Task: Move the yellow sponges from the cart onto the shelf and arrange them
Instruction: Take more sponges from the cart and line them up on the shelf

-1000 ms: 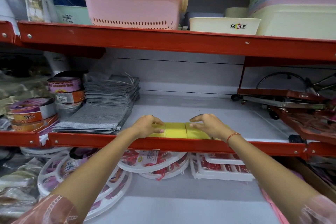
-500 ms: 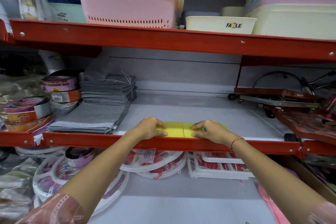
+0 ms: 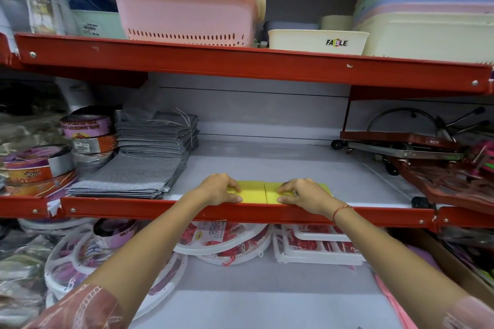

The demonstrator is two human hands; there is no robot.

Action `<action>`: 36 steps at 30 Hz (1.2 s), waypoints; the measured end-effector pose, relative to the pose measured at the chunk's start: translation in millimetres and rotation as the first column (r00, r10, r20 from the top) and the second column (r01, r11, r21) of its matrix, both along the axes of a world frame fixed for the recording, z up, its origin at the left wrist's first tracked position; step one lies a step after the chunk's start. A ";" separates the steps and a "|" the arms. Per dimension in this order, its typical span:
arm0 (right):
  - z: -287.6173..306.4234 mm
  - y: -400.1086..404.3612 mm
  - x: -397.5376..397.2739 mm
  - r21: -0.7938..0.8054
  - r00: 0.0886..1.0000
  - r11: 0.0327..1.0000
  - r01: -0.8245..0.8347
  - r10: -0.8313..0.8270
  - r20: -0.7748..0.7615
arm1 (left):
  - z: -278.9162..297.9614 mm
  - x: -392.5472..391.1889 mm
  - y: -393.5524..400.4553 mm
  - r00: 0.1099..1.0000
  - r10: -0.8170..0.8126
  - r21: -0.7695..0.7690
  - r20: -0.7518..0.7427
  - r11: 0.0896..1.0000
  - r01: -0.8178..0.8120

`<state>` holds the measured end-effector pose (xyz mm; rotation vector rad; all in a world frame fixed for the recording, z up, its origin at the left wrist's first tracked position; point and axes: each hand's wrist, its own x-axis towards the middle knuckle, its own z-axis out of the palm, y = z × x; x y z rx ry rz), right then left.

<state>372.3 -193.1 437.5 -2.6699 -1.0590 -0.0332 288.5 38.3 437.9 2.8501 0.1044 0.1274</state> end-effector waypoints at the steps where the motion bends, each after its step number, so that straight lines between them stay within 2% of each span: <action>1: -0.2 0.2 -0.1 0.003 1.000 1.000 -0.001 0.001 0.000 | 0.8 0.1 -0.9 1.000 0.002 0.007 -0.006 1.000 -0.002; 10: 4.6 -6.7 -3.9 0.030 1.000 1.000 -0.007 0.006 0.017 | 7.4 1.6 -4.7 0.998 0.022 0.011 -0.052 1.000 -0.022; 14: 15.5 -32.0 8.6 0.111 0.997 0.991 0.077 -0.079 0.008 | 8.4 4.4 -13.5 0.999 0.042 -0.036 0.035 0.999 -0.041; 17: 20.4 -56.1 21.8 0.078 0.989 0.986 0.147 -0.148 0.012 | 8.8 8.5 -26.4 0.996 0.002 -0.064 0.091 0.998 0.003; 21: 13.7 -70.9 30.0 -0.020 0.979 0.980 0.200 -0.200 -0.025 | 7.5 15.2 -46.8 0.995 -0.052 -0.051 0.082 0.997 0.057; 36: 8.6 -59.6 24.6 -0.005 0.993 0.994 0.113 -0.113 -0.036 | 1.8 23.5 -56.7 0.995 -0.091 0.001 0.035 0.996 0.091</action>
